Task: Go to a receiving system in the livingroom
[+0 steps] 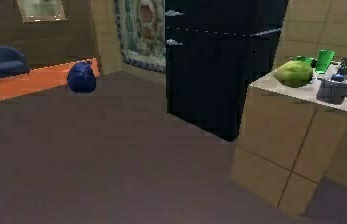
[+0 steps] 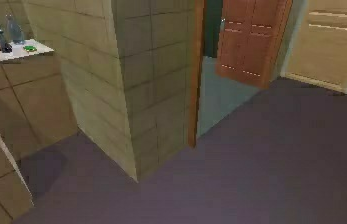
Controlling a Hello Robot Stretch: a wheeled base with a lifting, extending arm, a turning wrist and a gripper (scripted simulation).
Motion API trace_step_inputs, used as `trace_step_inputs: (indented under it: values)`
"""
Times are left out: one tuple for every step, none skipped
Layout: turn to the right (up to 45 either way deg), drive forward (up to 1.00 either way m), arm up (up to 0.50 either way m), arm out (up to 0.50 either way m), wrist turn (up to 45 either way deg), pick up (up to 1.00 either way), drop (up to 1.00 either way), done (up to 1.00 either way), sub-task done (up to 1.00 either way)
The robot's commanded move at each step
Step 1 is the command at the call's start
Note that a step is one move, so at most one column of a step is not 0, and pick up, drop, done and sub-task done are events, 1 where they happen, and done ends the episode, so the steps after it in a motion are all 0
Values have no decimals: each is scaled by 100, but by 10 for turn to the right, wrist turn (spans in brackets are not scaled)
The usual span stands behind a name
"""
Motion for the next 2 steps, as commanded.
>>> trace_step_inputs:
  values:
    - [420, 0, 0, 0, 0, 0, 0, 0, 0]
    - [0, 15, 0, 0, 0, 0, 0, 0, 0]
